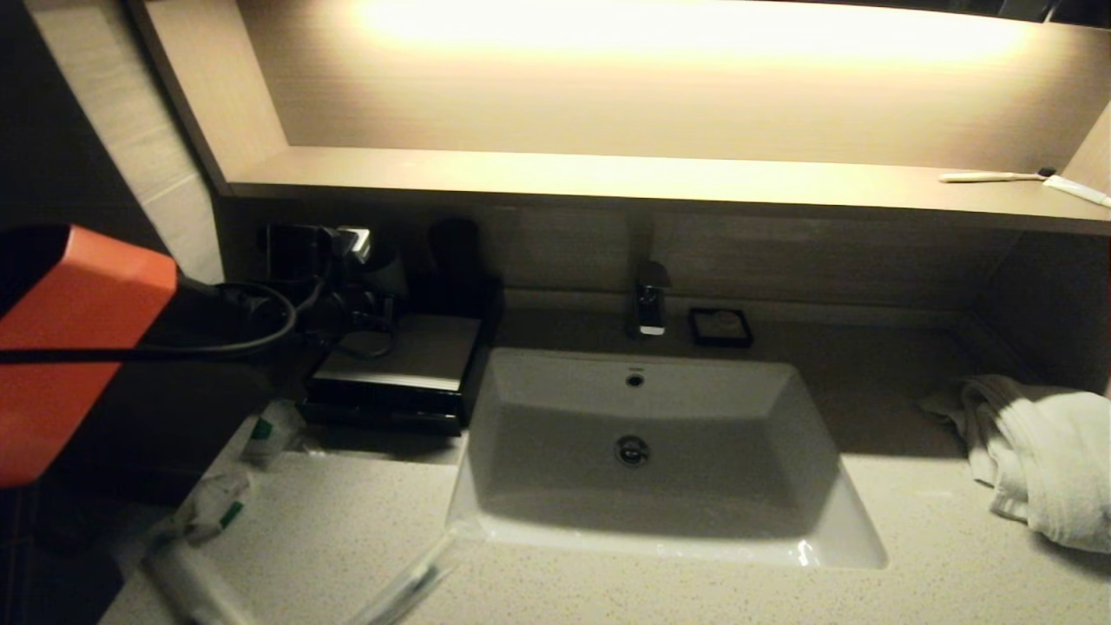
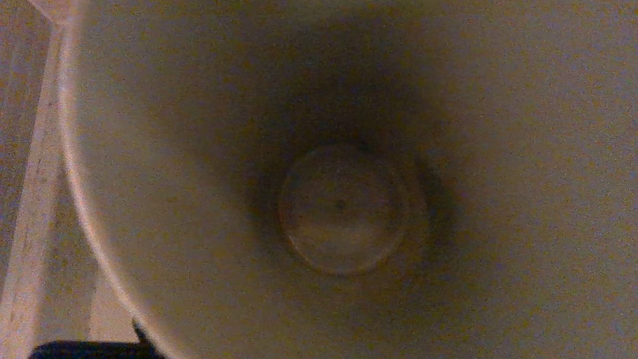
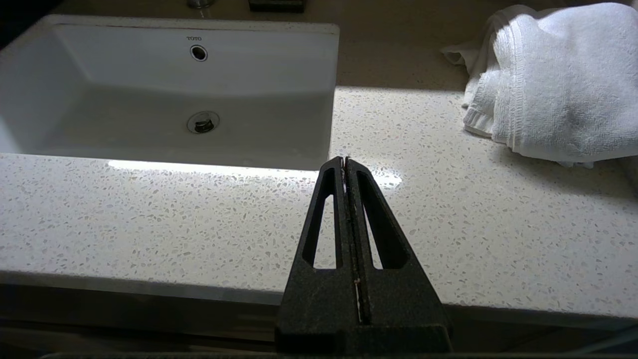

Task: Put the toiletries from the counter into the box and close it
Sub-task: Place the cup on the storage box

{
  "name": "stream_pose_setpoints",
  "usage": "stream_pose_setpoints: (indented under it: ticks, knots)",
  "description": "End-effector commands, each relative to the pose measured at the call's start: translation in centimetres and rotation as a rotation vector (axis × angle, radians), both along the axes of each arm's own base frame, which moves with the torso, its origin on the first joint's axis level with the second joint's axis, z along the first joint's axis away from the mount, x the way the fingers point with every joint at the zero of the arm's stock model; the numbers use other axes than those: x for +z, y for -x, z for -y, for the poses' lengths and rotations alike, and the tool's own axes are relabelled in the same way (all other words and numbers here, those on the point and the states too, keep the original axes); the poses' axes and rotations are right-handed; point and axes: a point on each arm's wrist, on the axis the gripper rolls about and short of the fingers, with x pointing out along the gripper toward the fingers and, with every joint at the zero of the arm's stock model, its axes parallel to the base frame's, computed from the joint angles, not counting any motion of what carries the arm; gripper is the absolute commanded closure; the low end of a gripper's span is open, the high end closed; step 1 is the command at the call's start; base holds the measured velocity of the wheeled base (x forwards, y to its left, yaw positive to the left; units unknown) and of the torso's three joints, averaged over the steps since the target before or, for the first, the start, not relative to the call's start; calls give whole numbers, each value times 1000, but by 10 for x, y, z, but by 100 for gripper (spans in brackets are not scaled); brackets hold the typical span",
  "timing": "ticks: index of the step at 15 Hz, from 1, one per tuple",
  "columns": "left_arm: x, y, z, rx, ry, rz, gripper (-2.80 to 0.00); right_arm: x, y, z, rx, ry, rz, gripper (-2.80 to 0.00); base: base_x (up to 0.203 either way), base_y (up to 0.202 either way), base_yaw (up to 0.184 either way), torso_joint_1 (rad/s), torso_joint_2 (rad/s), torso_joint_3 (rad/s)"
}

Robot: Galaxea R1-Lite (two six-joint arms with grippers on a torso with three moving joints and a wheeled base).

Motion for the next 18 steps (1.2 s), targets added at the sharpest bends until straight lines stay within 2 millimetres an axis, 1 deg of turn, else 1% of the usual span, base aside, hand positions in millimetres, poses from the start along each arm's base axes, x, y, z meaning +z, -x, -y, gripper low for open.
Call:
stream_pose_setpoints:
  ticks: [1, 7, 15, 18]
  knots:
    - [-2, -7, 2, 4, -1, 9, 0, 0, 0, 0, 0, 0, 0, 0, 0, 0, 0, 0, 0, 0]
    - [7, -20, 3, 18, 19, 29, 0, 0, 0, 0, 0, 0, 0, 0, 0, 0, 0, 0, 0, 0]
    - [5, -38, 7, 31, 19, 44, 0, 0, 0, 0, 0, 0, 0, 0, 0, 0, 0, 0, 0, 0]
    - [5, -42, 10, 28, 18, 46, 0, 0, 0, 0, 0, 0, 0, 0, 0, 0, 0, 0, 0, 0]
